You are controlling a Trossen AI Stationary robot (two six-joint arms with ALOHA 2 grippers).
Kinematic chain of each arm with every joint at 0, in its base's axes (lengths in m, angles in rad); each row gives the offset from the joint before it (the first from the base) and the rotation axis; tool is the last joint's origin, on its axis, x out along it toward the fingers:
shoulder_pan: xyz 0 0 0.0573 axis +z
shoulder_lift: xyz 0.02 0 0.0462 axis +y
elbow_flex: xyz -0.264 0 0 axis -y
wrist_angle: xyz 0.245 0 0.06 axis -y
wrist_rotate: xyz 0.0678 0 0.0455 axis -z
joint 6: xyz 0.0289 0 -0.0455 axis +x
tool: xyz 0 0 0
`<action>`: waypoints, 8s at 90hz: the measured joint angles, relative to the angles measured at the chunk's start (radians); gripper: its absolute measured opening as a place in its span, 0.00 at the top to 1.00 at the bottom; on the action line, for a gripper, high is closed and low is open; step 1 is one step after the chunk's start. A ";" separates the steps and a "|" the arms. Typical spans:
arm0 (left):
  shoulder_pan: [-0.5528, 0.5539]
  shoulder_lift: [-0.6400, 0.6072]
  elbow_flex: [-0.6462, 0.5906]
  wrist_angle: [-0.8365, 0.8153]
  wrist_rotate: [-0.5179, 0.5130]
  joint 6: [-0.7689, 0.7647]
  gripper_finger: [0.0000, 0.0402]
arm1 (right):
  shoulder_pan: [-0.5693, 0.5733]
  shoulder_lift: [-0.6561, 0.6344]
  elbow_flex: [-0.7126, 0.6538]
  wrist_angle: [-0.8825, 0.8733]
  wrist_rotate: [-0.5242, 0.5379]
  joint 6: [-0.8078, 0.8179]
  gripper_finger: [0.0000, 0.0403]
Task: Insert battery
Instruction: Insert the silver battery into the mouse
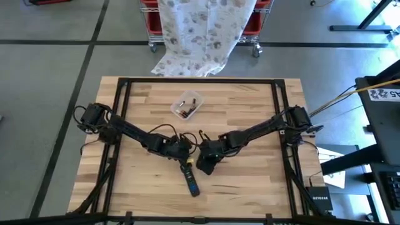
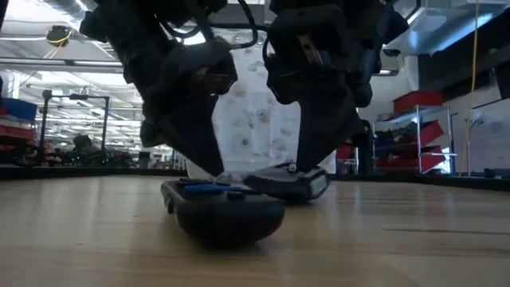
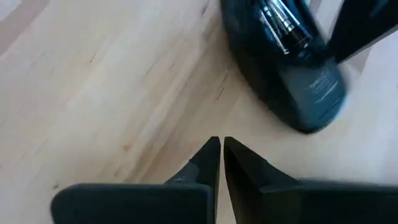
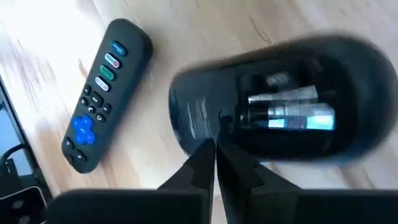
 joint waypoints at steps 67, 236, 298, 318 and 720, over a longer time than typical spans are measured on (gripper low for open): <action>-0.001 0.002 0.000 0.026 -0.001 0.018 0.99 | -0.002 -0.008 0.009 -0.147 0.049 -0.005 1.00; -0.007 0.004 0.000 -0.051 0.128 -0.100 1.00 | -0.017 0.074 0.203 -0.173 0.040 -0.160 1.00; 0.004 0.000 0.000 -0.022 0.132 -0.078 1.00 | -0.059 0.072 0.139 -0.222 0.082 -0.192 1.00; 0.002 0.000 0.000 -0.022 0.132 -0.077 1.00 | -0.069 0.067 0.143 -0.233 0.077 -0.211 1.00; -0.062 0.008 0.002 0.123 -0.058 0.094 0.31 | -0.075 -0.043 -0.074 0.048 0.114 -0.640 0.63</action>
